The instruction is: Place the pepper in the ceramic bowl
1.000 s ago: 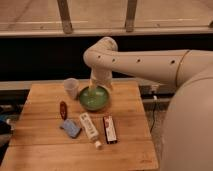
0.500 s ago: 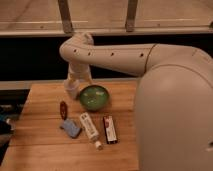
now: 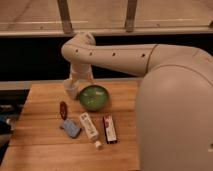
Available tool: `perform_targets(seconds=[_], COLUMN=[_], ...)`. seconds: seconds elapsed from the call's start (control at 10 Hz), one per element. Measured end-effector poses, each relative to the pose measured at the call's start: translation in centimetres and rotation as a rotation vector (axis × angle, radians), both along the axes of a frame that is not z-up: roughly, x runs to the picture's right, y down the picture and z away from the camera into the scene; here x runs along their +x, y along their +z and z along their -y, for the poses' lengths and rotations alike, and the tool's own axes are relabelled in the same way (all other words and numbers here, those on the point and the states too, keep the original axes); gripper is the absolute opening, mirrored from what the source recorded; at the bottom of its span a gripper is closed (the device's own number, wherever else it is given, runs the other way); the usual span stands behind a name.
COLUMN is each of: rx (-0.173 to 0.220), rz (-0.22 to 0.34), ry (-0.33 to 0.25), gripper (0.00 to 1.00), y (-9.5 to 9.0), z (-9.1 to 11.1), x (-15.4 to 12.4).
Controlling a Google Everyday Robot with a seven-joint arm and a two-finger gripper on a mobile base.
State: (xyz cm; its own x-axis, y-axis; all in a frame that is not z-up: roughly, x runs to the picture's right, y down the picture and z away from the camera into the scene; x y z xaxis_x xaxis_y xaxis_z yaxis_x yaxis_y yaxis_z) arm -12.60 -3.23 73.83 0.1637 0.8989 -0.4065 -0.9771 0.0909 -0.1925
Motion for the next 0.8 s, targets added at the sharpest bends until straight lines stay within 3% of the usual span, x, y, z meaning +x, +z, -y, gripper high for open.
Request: perform_targets(seconds=[0.1, 0.4, 0.6, 0.8], rx=[0.002, 0.01, 0.017, 0.018], rz=[0.02, 0.11, 0.155, 0.166], ry=[-0.004, -0.051, -0.134, -0.185], gripper=[0.65, 0.65, 0.65, 0.65], y=[0.0, -0.9, -1.5, -0.9], z=[-0.3, -2.5, -5.0, -6.8], x=[-0.6, -6.7, -12.3, -15.1])
